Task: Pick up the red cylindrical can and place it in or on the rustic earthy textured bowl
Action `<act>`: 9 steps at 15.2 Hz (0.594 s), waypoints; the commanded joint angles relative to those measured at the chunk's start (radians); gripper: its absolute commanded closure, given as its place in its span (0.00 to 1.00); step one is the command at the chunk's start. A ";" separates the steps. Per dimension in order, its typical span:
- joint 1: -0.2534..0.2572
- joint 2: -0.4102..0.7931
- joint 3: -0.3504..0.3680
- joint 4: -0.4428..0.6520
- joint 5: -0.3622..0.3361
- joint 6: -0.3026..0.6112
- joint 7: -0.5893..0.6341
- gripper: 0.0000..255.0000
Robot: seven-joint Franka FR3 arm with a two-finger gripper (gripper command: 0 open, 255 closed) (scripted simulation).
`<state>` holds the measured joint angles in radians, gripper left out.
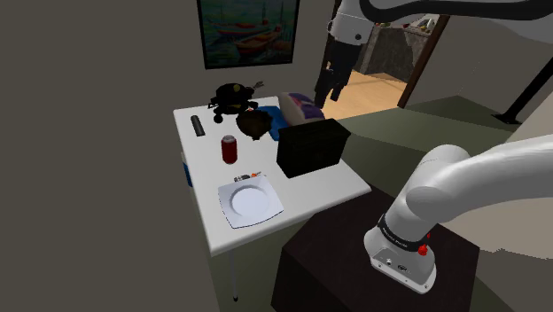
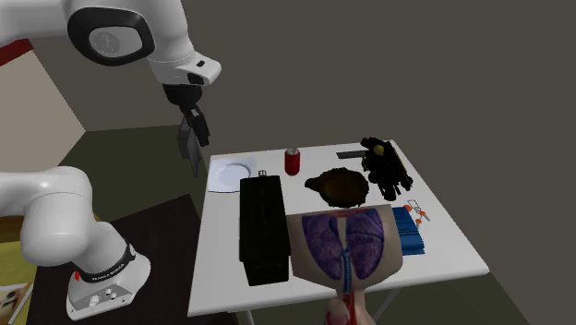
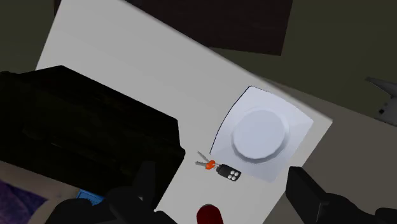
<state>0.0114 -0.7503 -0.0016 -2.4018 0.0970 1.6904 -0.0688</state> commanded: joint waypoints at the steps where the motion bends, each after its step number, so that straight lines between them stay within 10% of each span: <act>1: 0.000 0.000 0.000 0.000 0.000 0.000 0.000 0.00; 9: 0.009 0.276 0.068 0.047 0.011 0.224 0.070 0.00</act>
<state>0.0195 -0.5162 0.0581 -2.3697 0.1086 1.8861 -0.0084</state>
